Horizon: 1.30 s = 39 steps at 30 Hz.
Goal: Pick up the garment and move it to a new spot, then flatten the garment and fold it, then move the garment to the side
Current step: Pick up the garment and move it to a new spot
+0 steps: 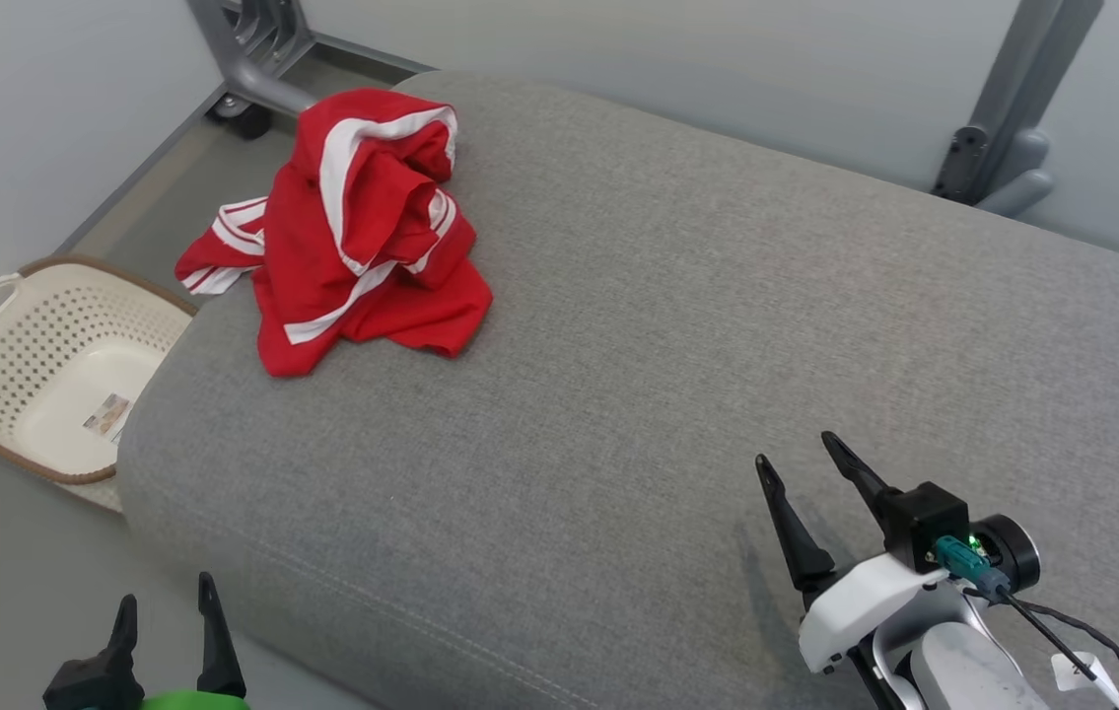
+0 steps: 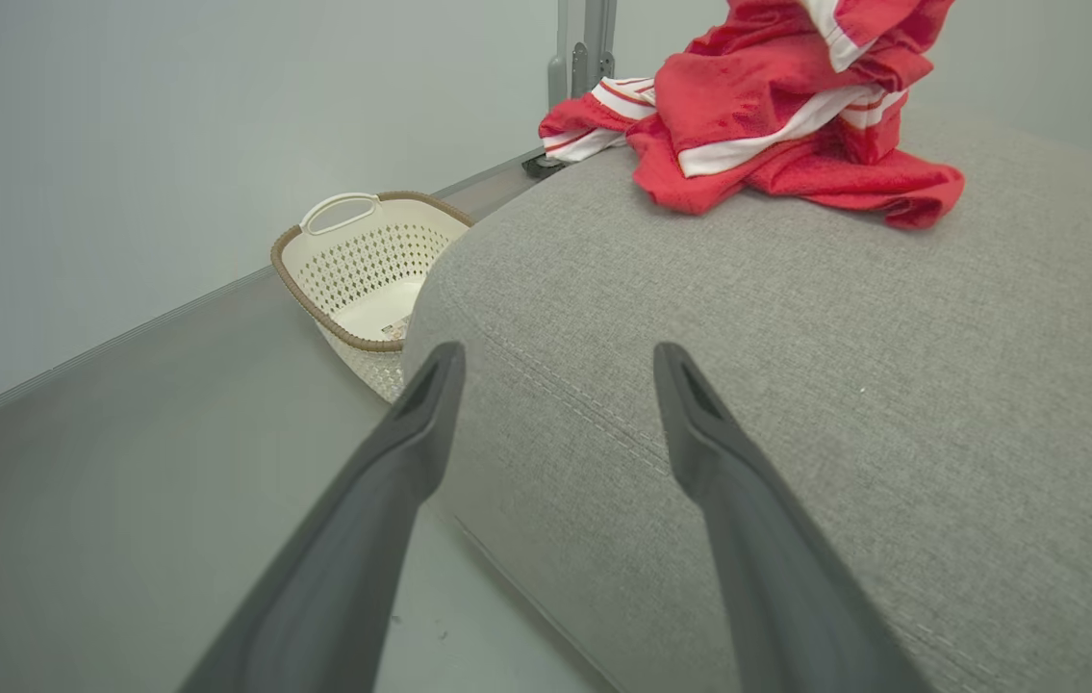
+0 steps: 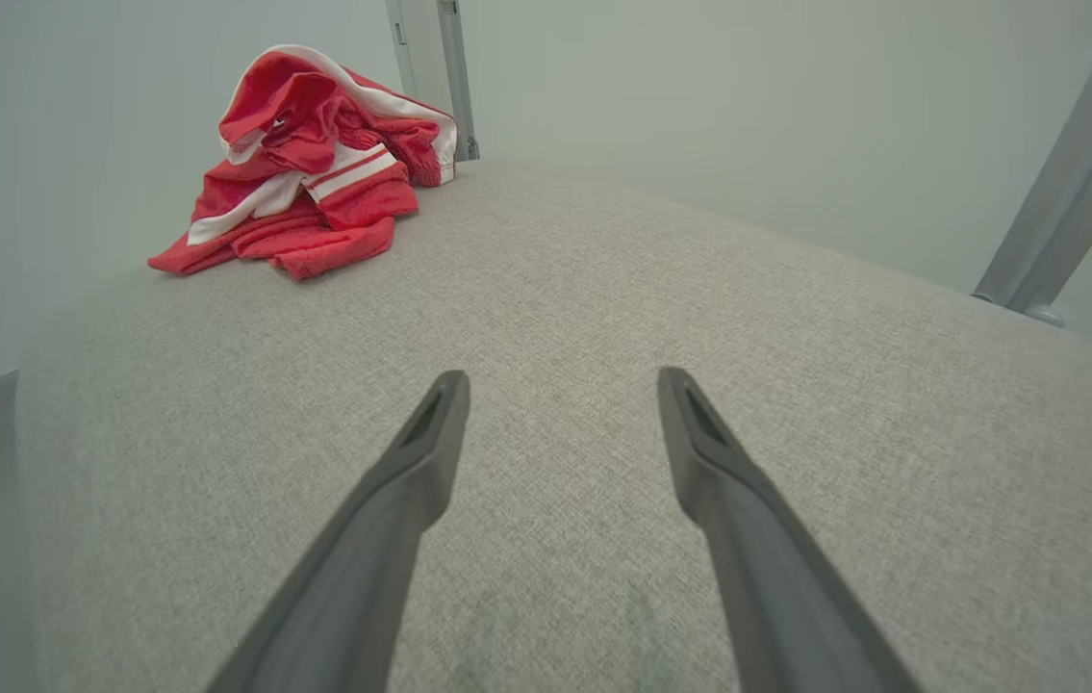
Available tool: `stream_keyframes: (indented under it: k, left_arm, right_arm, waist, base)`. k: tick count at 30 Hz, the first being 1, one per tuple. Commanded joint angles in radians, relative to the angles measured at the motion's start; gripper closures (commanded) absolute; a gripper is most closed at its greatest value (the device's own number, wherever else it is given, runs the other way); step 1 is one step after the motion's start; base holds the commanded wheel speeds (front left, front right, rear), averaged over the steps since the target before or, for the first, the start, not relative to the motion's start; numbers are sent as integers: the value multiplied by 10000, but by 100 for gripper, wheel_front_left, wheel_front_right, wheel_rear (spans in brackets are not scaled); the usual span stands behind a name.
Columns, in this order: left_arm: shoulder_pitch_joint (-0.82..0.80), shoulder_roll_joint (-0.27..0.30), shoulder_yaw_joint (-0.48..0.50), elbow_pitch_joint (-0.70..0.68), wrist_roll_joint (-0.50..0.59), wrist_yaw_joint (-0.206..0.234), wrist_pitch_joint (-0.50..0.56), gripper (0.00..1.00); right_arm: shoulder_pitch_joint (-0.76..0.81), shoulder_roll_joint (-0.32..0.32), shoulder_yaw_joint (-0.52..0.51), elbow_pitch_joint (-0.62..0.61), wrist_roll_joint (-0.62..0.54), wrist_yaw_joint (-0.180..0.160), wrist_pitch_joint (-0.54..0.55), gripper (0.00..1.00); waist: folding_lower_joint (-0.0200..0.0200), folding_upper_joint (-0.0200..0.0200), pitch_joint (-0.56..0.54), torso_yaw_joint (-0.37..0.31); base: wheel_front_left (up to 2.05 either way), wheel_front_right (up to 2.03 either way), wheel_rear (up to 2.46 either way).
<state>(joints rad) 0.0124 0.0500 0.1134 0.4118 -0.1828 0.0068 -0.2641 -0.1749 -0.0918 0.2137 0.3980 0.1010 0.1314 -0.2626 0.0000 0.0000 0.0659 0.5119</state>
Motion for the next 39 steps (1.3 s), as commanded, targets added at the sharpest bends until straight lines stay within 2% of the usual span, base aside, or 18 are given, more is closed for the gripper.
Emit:
stream_keyframes:
  k: [1, 9, 15, 20, 25, 31, 32, 39]
  left_arm:
    - [163, 15, 62, -100, -58, 81, -6, 0]
    - [309, 15, 57, -227, -183, 69, -6, 0]
    - [-208, 24, -214, 45, -328, -620, -6, 0]
    - [-1077, 31, -155, 571, -47, -1034, -6, 0]
    - [-2415, 452, -32, 1023, -4, -1283, -6, 0]
    - [-4096, 1258, -76, 1554, -63, -1371, -6, 0]
    - [-4096, 1258, -76, 1554, -63, -1371, -6, 0]
    - [-5677, 2075, -960, 2668, -966, -1377, -6, 0]
  right_arm:
    - [-150, -127, 79, 115, 73, -13, -33, 0]
    - [-252, -230, 20, 500, -118, -13, -33, 0]
    - [85, -290, -393, 381, -159, -13, -33, 0]
    - [330, -480, -661, 47, -342, -13, -33, 0]
    - [212, -722, -567, -242, -411, -13, -33, 0]
    - [-119, -949, -345, -673, -311, -13, -33, 0]
    - [-119, -949, -345, -673, -311, -13, -33, 0]
    - [-444, -1120, -197, -1038, -215, -13, -33, 0]
  waist:
    - [0, 0, 222, 405]
    - [0, 0, 236, 395]
    - [0, 0, 286, 332]
    - [0, 0, 454, 277]
    - [0, 0, 843, -182]
    - [0, 0, 1338, -899]
    - [0, 0, 1338, -899]
    - [0, 0, 1760, -1622]
  base:
    - [0, 0, 0]
    - [0, 0, 0]
    - [0, 0, 0]
    - [0, 0, 0]
    - [0, 0, 0]
    - [0, 0, 0]
    - [0, 0, 0]
    - [0, 0, 0]
